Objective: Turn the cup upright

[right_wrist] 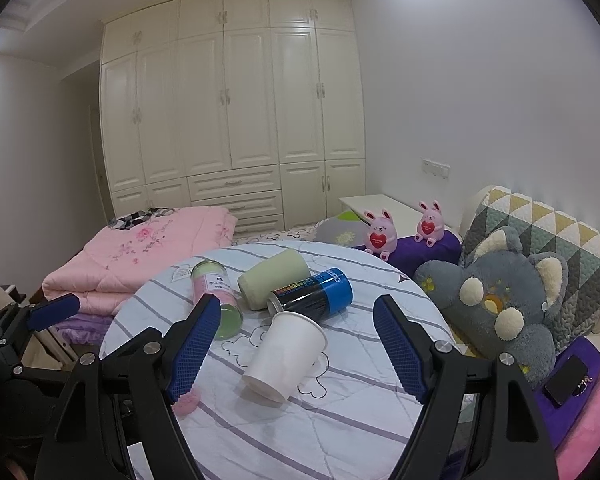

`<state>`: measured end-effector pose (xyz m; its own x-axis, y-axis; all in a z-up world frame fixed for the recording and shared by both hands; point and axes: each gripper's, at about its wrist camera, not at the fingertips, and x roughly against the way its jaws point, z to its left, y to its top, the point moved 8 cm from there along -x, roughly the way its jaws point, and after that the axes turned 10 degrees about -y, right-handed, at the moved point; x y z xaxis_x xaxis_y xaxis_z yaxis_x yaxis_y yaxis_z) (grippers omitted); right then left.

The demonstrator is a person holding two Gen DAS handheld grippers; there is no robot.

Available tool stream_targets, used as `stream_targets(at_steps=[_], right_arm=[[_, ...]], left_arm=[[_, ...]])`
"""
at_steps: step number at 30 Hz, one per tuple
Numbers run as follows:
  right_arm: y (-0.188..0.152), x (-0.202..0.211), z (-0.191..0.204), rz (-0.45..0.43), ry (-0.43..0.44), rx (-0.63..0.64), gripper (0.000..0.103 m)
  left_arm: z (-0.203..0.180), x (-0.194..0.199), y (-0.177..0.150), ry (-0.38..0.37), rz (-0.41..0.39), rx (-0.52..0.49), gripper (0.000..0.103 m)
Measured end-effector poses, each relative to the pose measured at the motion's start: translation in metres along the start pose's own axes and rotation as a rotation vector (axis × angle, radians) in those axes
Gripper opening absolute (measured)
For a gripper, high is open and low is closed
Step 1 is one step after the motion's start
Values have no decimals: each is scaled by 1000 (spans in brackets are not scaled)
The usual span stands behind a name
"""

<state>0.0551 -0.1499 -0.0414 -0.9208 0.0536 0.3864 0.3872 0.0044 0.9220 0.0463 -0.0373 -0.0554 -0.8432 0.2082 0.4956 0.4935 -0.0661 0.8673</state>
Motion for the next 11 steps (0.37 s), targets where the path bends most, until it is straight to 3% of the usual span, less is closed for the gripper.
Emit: stream_targets(at_steps=[11], right_arm=[[0,1,7,-1,0,15,80]], left_arm=[[6,5,-5,1,1,10,102]])
